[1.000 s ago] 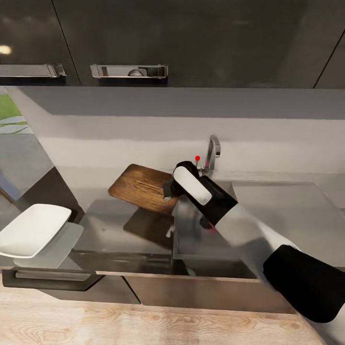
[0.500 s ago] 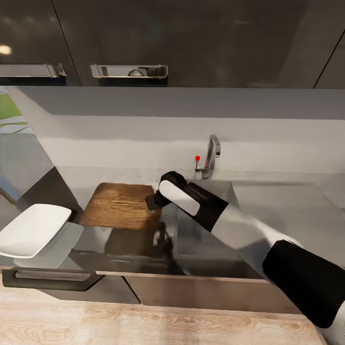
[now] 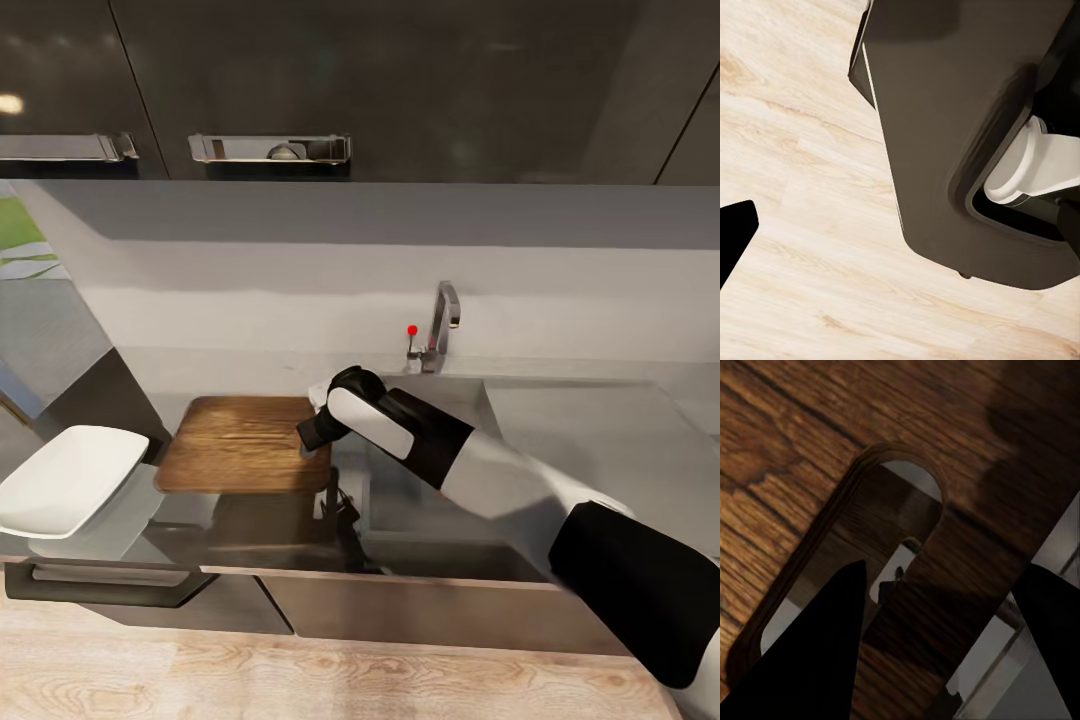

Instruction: In the kitchen, take the Vidalia onion out of the sink, dice it on the chopping board with the paring knife, put the diced onion into the bowl on the countertop, then place both the paring knife and the chopping board into the sink.

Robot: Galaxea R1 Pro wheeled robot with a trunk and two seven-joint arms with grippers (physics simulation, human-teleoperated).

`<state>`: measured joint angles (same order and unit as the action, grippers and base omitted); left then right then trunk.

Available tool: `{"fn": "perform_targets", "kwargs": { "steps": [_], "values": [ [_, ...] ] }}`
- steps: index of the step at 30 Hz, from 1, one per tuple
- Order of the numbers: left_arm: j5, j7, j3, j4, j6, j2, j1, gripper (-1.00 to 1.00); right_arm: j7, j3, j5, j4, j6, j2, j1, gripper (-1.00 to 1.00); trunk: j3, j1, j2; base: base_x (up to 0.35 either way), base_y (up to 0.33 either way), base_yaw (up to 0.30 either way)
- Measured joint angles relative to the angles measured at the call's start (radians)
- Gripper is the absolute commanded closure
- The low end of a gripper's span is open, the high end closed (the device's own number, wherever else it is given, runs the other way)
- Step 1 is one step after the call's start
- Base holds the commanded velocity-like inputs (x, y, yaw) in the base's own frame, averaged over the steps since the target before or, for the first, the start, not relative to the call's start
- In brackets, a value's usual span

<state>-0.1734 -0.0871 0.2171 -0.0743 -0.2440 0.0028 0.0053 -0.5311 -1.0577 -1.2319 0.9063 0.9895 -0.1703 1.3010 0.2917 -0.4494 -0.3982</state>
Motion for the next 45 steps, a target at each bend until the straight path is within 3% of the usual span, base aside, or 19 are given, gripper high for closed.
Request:
{"fn": "perform_targets", "kwargs": {
  "steps": [12,31,45],
  "values": [
    [0.0,0.0,0.0,0.0,0.0,0.0,0.0,-1.0,-0.001,-0.001,-0.002,0.001,0.0,0.048,0.0,1.0,0.0,0.0,0.0,0.0,0.0,0.0],
    [0.0,0.001,-0.001,0.0,0.0,0.001,0.0,-1.0,-0.003,-0.004,0.002,-0.001,0.0,0.051,0.0,1.0,0.001,0.0,0.0,0.0,0.0,0.0],
    [0.0,0.001,-0.001,0.0,0.0,0.001,0.0,-1.0,-0.003,-0.005,0.003,-0.003,0.0,0.052,0.0,1.0,0.021,0.0,0.0,0.0,0.0,0.0]
  ]
}}
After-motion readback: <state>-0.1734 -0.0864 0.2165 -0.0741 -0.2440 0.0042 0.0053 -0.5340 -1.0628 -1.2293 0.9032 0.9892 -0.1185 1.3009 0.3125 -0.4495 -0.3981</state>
